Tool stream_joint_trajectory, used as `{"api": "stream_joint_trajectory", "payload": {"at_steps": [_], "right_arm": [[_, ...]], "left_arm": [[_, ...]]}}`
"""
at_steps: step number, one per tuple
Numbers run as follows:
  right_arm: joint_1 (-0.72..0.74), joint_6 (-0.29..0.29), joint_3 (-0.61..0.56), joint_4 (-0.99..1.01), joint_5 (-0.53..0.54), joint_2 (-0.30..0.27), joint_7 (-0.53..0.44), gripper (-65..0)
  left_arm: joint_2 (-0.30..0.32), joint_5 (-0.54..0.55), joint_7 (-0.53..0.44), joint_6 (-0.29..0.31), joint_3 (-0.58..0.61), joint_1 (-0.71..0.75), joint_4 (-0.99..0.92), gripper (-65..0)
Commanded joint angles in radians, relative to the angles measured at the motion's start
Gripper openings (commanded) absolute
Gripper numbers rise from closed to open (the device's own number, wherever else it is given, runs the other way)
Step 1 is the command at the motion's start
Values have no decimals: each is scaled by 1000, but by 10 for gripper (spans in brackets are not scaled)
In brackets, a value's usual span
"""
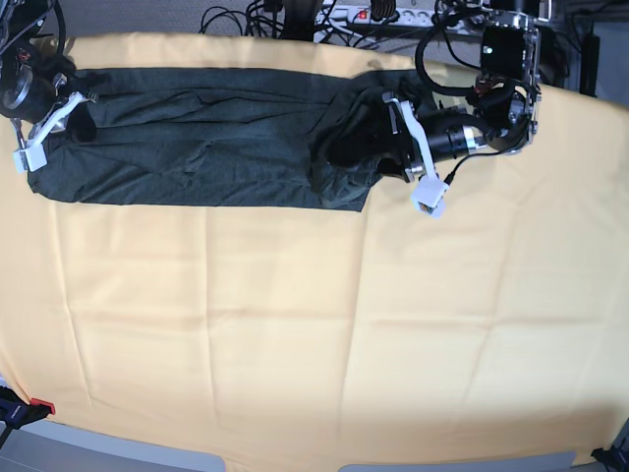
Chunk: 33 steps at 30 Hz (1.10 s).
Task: Fold the T-shirt properly
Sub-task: 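Fold the held end over the strip toward the right gripper with the left gripper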
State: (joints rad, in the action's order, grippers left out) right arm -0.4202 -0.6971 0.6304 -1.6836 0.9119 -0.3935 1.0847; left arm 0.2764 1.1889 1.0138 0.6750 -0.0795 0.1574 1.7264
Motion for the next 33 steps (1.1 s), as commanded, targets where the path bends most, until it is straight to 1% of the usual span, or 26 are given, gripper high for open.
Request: {"api": "stream_joint_trajectory", "payload": {"at_steps": [1,4,9,15,19,22,27,28,29,31,32,33], "right_arm": [[-1,-1,5,-10,8,-20,12,-650],[-1,-1,5,-10,8,-20,11,-650],[-1,-1,5,-10,8,-20,11,-650],[-1,-1,5,-10,8,-20,12,-650],[-1,-1,5,-10,8,-20,12,-650],[-1,-1,5,-10,8,-20,12,-650],[-1,-1,5,-10,8,-20,12,-650],[-2,-1,5,-10,8,-20,12,-650],[-1,-1,5,-10,8,-20,12,-650],[-1,-1,5,-10,8,-20,12,-650],[-1,-1,5,-10,8,-20,12,-650],[-1,-1,5,-10,8,-20,12,-650]], "left_arm": [[-10,29,-23,13,-2,-11,17,-650],[-40,-5,-25,14,19,-26,17,-650],[-77,-148,-104,9,120,-52,16,-650],[-139,-297,-155,-60,211,-89,16,-650],[-179,-373,-187,-66,257,-91,16,-650],[-200,-402,-203,-73,280,-91,16,-650],[-231,-430,-229,-116,295,-91,16,-642],[-242,-428,-229,-116,294,-92,16,-584],[-255,-421,-229,-114,294,-91,16,-512],[-274,-402,-228,-114,295,-91,16,-352],[-282,-388,-228,-114,295,-91,16,-293],[-290,-383,-228,-114,295,-91,16,-267]]}}
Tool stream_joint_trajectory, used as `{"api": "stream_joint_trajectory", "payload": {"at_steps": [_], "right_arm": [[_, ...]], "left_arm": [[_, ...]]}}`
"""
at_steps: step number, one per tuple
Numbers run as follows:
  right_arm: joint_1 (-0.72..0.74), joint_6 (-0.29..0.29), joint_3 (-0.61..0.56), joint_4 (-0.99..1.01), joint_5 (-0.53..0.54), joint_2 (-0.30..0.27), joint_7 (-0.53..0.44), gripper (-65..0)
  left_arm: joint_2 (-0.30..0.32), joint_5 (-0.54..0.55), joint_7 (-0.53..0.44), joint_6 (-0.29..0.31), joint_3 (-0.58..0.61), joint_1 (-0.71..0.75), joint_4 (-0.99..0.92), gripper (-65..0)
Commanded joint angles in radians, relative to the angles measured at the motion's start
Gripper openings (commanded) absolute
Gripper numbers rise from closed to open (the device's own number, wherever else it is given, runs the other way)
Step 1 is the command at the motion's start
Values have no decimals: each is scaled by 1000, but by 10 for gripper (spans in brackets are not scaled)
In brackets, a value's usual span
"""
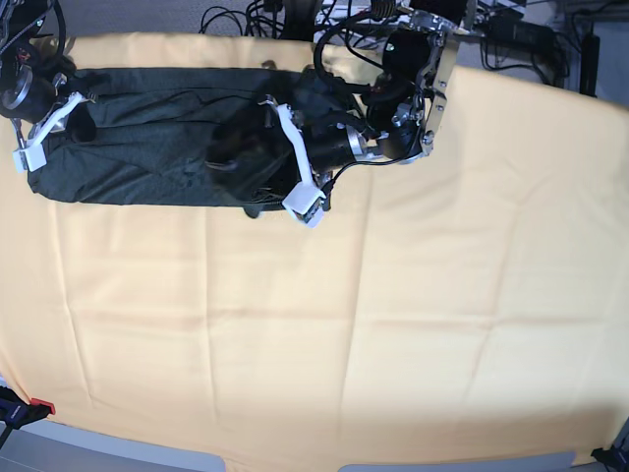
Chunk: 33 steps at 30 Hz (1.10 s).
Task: Fold the T-shirt properly
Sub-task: 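Fold the held end over the strip toward the right gripper with the left gripper, then regrasp the folded end with the left gripper and push it further toward the right gripper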
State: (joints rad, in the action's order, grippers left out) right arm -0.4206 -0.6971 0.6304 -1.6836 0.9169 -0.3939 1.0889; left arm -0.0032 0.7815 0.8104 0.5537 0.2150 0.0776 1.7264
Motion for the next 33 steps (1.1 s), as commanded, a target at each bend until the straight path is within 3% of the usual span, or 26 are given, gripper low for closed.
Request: {"api": "stream_joint_trajectory", "payload": {"at_steps": [1,6,8,9,11,12,19,22,29,33], "right_arm": [[-1,-1,5,-10,3,-19,8,-650],[0,-1,5,-10,3,-19,15,-650],[0,-1,5,-10,3,-19,14,-650],[0,-1,5,-10,3,-19,14,-650],[0,-1,5,-10,3,-19,14,-650],[0,-1,5,-10,3,-19,14,-650],[0,-1,5,-10,3,-19,14,-650],[0,-1,5,-10,3,-19,14,-650],[0,-1,5,-10,3,-19,11,-650],[0,-1,5,-10,37,-19,11,-650]], "left_arm": [[-17,22,-25,7,0,-12,16,-264],[-33,41,-25,6,0,-11,17,-264],[-33,64,-26,6,0,-12,19,-305],[-33,64,-26,7,0,-12,25,-369],[-33,45,-25,8,-5,-11,48,-594],[-33,21,-24,8,-12,-11,64,-650],[-29,-48,-16,8,-153,-8,182,-650],[-8,-41,38,7,-234,8,207,-650],[137,22,90,8,-336,137,262,-650],[217,43,103,42,-337,225,310,-650]]}}
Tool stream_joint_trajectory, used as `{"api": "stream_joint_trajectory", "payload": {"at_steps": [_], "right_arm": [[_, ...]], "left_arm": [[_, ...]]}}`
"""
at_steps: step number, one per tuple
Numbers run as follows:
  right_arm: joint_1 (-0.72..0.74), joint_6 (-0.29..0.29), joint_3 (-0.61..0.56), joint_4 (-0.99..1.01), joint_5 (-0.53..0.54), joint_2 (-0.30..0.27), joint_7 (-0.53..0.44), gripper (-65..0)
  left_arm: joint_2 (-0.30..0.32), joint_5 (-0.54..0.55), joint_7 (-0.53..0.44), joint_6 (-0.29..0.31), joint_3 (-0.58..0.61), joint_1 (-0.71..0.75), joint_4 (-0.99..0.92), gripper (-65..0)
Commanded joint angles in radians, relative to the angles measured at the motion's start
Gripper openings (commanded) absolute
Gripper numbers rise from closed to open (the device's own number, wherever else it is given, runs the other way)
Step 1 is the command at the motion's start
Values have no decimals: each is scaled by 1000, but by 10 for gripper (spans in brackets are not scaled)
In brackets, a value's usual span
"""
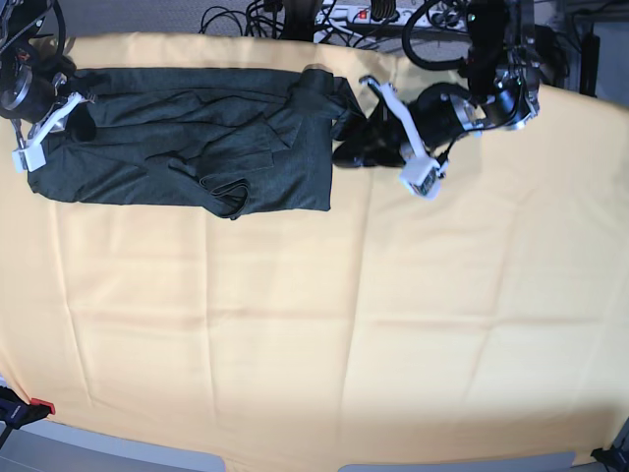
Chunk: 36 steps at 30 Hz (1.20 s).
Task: Fold the T-shirt properly
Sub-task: 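Regrasp the folded end with the left gripper and push it further toward the right gripper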
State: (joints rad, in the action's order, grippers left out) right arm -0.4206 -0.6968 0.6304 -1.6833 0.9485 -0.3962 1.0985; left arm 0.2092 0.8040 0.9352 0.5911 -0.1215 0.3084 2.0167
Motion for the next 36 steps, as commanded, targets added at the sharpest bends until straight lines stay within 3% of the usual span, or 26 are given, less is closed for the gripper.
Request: {"api": "stream_joint_trajectory", "payload": {"at_steps": [1,2,5,6,7,14,24,26,30,31,36], "right_arm": [[0,-1,5,-10,19,-17,2,-650],[0,-1,5,-10,27,-17,2,-650],[0,-1,5,-10,32,-17,2,-650],[0,-1,5,-10,32,-17,2,-650],[0,-1,5,-10,31,-17,2,-650],[0,-1,5,-10,46,-17,6,-650],[2,-1,5,-10,47,-17,6,-650],[3,-1,5,-10,47,-17,6,-650],[3,-1,5,-10,46,-17,6,-650],[3,-1,5,-10,47,-17,6,-650],[2,-1,5,-10,47,-17,6,-650]], "left_arm": [[16,21,-21,14,0,11,22,-650],[25,20,-20,22,0,26,21,-621],[43,17,-17,39,1,67,21,-326],[43,14,-18,37,0,76,21,-260],[43,1,-18,35,0,81,21,-245],[43,-129,-67,-55,4,82,21,-247],[43,-256,-70,-62,119,82,-8,-253],[43,-277,-75,-62,137,82,-16,-314],[43,-263,-75,-62,140,78,-15,-617],[43,-247,-75,-61,140,76,-12,-650],[42,-69,-105,-42,140,74,31,-650]]}}
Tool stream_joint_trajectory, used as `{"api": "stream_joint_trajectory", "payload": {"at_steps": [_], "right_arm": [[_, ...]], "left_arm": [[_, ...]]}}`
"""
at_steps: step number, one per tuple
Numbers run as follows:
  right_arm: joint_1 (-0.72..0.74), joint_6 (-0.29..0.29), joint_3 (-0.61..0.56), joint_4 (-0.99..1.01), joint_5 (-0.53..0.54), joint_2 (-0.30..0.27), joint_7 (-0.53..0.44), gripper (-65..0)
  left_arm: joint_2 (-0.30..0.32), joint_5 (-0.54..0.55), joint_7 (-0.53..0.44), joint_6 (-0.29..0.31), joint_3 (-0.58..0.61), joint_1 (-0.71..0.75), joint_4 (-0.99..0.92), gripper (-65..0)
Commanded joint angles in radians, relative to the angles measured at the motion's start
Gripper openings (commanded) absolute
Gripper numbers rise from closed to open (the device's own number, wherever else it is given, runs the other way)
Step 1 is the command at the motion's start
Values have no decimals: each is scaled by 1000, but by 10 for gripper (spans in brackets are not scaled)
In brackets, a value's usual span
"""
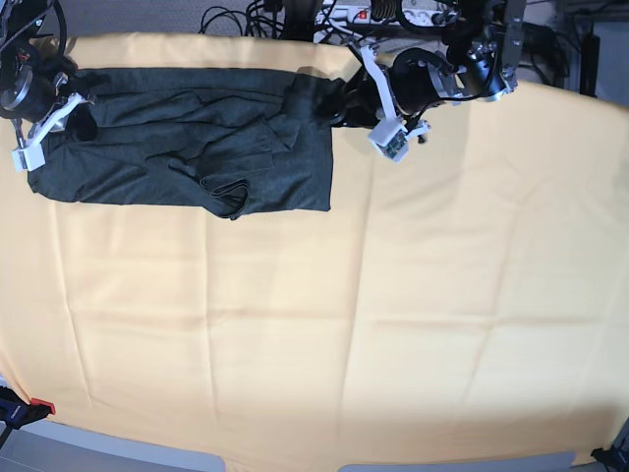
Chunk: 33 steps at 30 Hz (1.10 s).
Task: Fold the T-shirt properly
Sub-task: 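Regrasp the folded end with the left gripper and push it further toward the right gripper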
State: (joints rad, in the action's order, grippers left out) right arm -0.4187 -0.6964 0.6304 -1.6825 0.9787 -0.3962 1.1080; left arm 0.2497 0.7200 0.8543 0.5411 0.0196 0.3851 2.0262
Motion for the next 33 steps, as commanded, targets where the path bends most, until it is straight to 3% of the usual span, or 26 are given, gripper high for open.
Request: {"api": "stream_joint_trajectory", "payload": {"at_steps": [1,4,14,25,28,30,33], "right_arm": [[0,-2,5,-11,16,-17,-4,-650],[0,-2,5,-11,16,-17,-4,-650],[0,-2,5,-11,16,-17,-4,-650],[1,-2,5,-11,16,-18,-4,-650],[0,-2,5,-11,16,-18,-3,-650],[0,-2,5,-11,16,-19,-4,-650],[1,-2,5,-11,17,-20,-4,-650]], "left_arm": [[2,56,-23,44,-1,-3,28,-650],[-8,145,-23,157,-1,-3,32,-650],[-144,164,-24,157,8,-87,13,-650],[-229,-68,-124,146,247,-275,-273,-650],[-258,-64,-139,147,275,-306,-347,-650],[-278,-18,-104,155,289,-314,-359,-577],[-301,83,-34,157,296,-316,-349,-366]]}}
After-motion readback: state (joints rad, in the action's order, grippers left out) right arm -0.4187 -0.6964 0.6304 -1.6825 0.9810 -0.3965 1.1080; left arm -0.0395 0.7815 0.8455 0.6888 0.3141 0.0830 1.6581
